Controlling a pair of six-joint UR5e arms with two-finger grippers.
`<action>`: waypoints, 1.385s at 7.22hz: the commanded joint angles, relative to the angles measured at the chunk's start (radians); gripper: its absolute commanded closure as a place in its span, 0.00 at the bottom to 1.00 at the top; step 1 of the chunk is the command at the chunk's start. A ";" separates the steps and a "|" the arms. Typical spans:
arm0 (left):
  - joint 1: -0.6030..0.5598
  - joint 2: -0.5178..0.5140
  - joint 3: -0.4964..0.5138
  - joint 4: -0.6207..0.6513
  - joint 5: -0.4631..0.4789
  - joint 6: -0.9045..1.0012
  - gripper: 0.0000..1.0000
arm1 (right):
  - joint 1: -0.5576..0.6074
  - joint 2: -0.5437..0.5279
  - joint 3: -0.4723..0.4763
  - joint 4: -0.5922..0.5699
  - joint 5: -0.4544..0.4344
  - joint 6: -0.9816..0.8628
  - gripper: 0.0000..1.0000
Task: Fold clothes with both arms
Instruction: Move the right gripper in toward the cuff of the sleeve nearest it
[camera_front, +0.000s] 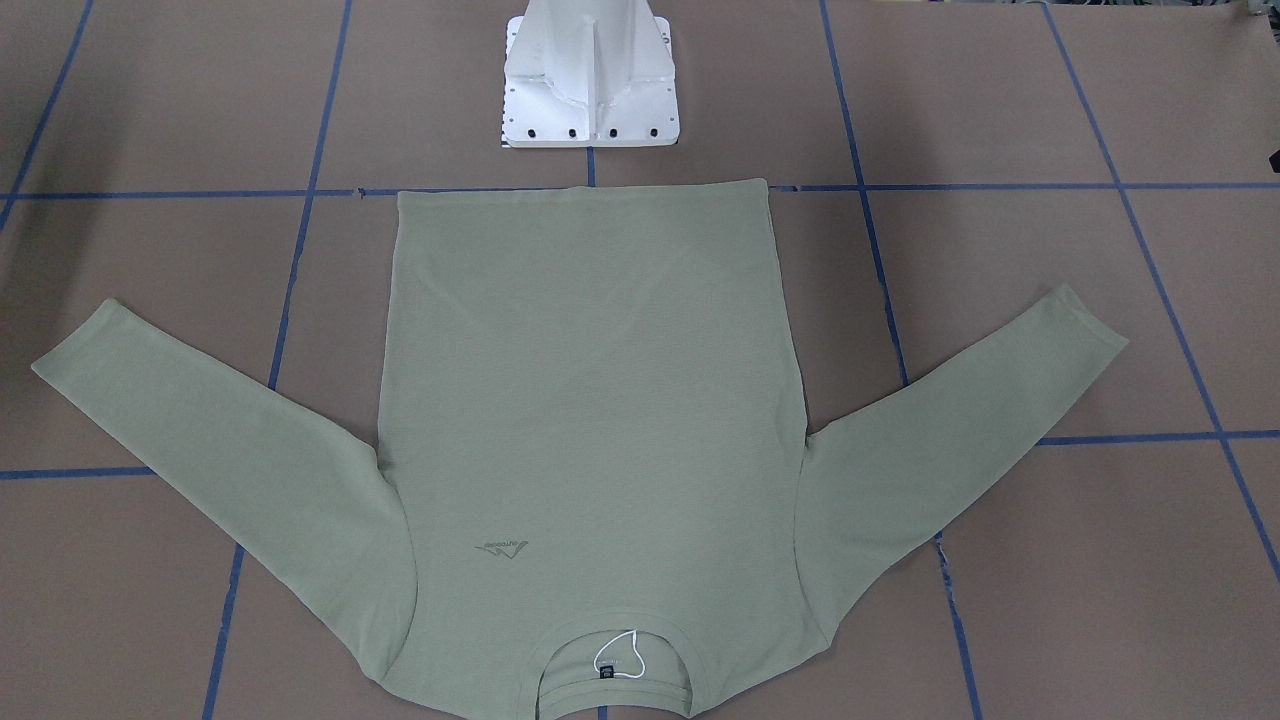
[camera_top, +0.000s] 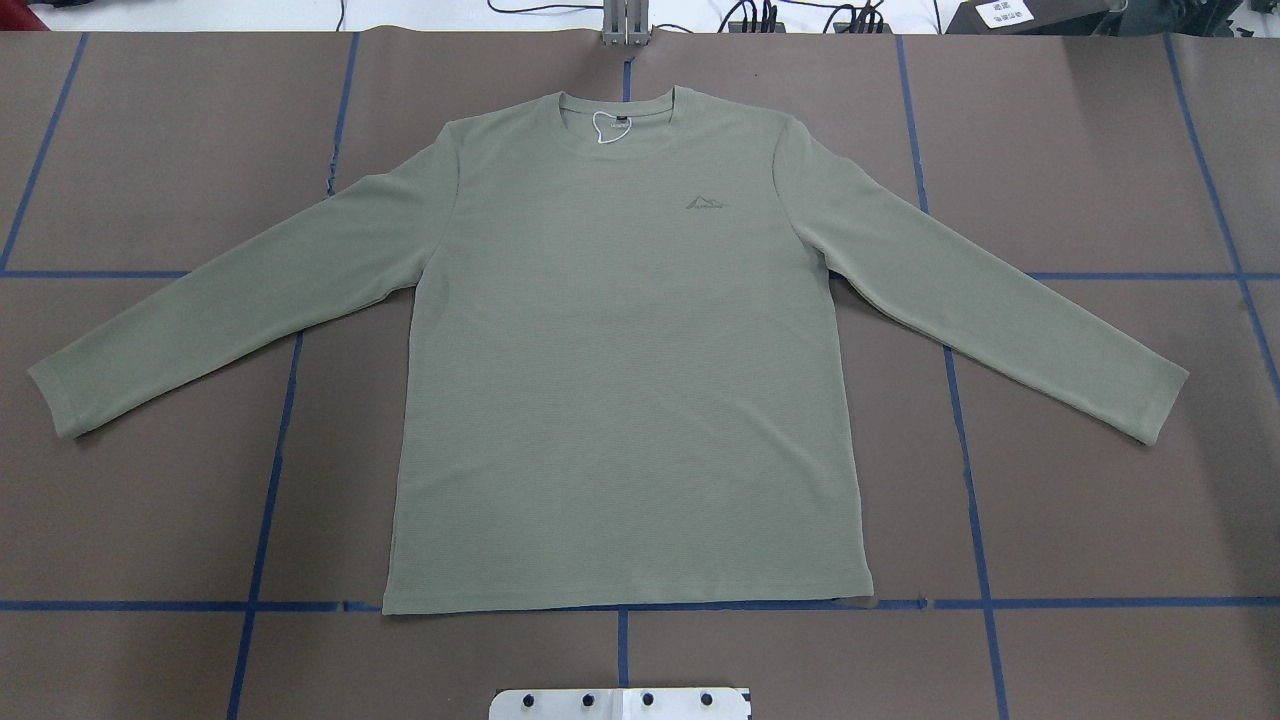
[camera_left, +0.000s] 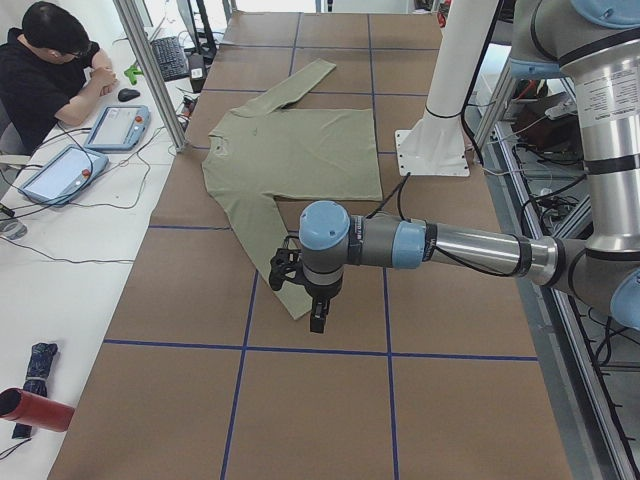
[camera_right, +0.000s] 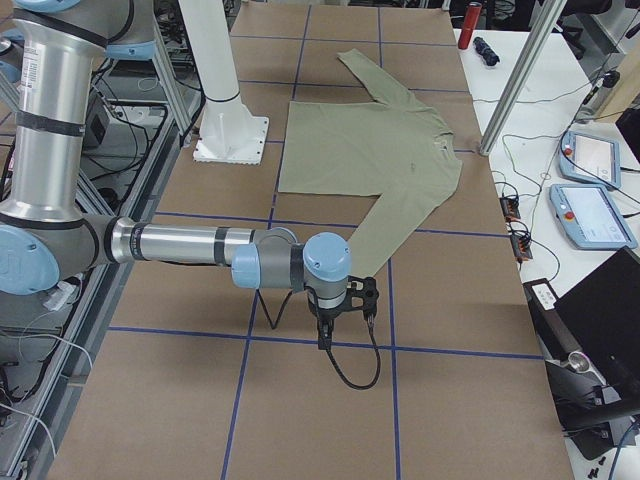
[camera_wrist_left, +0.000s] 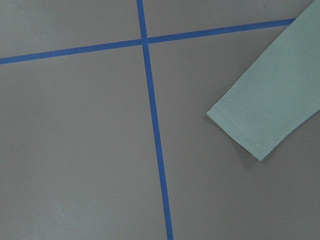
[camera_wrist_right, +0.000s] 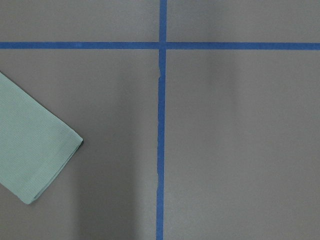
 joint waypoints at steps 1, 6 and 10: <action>0.004 0.002 -0.031 0.001 0.002 0.000 0.00 | 0.000 0.002 0.007 0.001 0.000 0.001 0.00; 0.001 -0.098 -0.079 -0.022 -0.002 0.000 0.00 | -0.118 0.023 0.021 0.319 0.005 0.240 0.00; -0.001 -0.102 -0.081 -0.028 -0.006 0.003 0.00 | -0.421 0.035 -0.158 0.895 -0.160 0.797 0.00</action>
